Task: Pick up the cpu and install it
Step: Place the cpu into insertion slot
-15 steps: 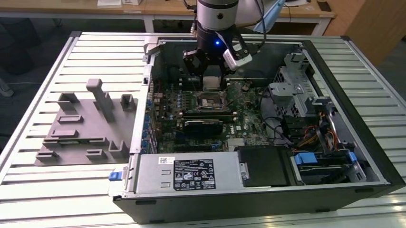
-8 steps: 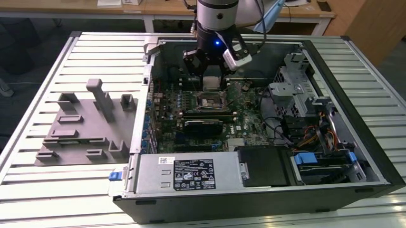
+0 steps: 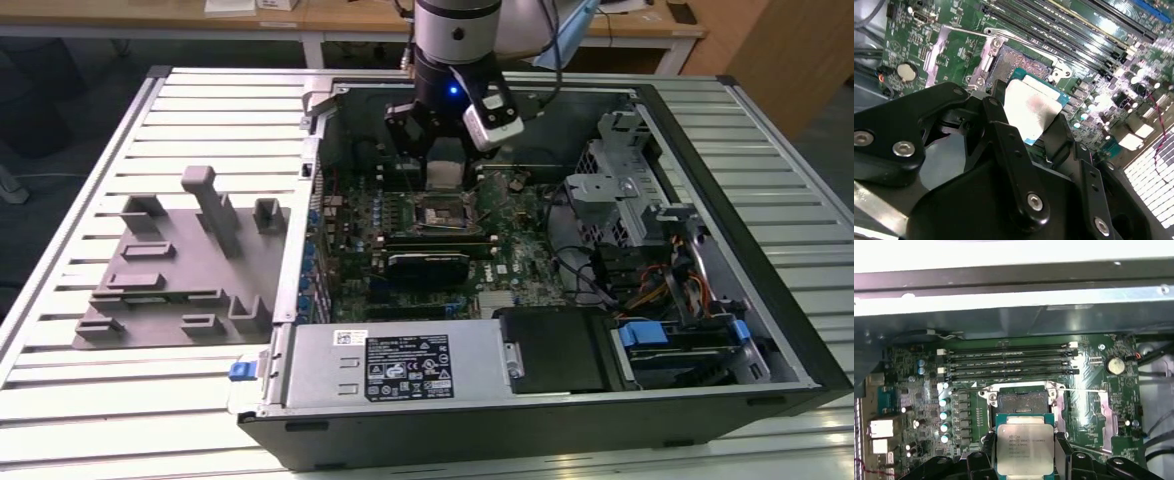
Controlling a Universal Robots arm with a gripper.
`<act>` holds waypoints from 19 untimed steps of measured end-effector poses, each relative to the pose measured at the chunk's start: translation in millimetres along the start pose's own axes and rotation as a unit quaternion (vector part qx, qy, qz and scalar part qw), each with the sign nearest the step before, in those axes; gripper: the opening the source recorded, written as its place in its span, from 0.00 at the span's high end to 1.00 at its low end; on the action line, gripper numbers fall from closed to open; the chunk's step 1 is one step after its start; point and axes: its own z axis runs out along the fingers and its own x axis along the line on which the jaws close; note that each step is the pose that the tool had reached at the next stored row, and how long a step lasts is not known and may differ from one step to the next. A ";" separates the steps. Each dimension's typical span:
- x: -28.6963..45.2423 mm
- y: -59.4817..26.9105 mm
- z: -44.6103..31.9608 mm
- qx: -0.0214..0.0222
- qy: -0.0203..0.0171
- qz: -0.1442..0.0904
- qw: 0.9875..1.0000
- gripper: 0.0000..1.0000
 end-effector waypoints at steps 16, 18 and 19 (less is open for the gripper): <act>0.0 0.0 0.0 0.003 -0.005 0.113 0.994 0.45; 0.0 0.0 0.0 0.003 -0.006 0.127 0.992 0.45; 0.0 0.0 0.0 0.004 -0.006 0.134 0.991 0.45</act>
